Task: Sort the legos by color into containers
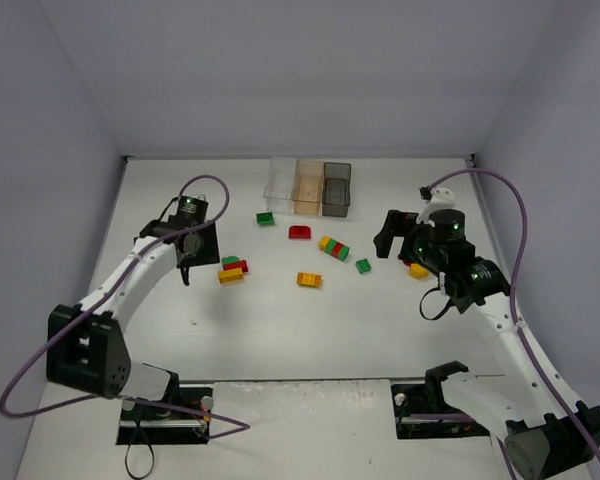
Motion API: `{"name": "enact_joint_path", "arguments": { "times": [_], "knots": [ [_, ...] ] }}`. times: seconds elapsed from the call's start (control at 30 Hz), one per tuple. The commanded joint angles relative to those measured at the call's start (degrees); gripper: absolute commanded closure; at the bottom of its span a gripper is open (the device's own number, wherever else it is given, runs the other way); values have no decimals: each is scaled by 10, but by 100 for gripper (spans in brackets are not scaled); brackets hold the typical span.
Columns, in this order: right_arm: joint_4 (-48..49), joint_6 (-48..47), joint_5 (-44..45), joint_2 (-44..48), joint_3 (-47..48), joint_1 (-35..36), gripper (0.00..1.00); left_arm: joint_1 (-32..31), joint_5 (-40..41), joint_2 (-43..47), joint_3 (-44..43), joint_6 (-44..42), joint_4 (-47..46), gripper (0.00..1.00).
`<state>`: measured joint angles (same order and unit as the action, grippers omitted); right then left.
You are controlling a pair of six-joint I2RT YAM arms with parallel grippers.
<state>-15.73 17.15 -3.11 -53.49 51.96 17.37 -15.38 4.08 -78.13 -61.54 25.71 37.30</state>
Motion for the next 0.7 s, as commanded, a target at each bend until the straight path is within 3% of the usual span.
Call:
{"name": "enact_joint_path", "arguments": {
  "times": [0.0,0.33,0.53,0.6,0.67],
  "knots": [
    [17,12,-70,-6,17,3,0,40,-16,-56,-39,-7,-81,53],
    [14,11,-94,11,1,3,0,58,-41,-211,-77,-51,-166,50],
    [10,1,-83,16,-1,3,0,61,-49,-256,-82,-46,-187,51],
    [10,-3,-80,16,-3,2,0,61,-50,-261,-76,-45,-201,58],
    [10,-4,-78,16,-5,3,0,62,-57,-268,-87,-49,-195,72]
  ]
}}
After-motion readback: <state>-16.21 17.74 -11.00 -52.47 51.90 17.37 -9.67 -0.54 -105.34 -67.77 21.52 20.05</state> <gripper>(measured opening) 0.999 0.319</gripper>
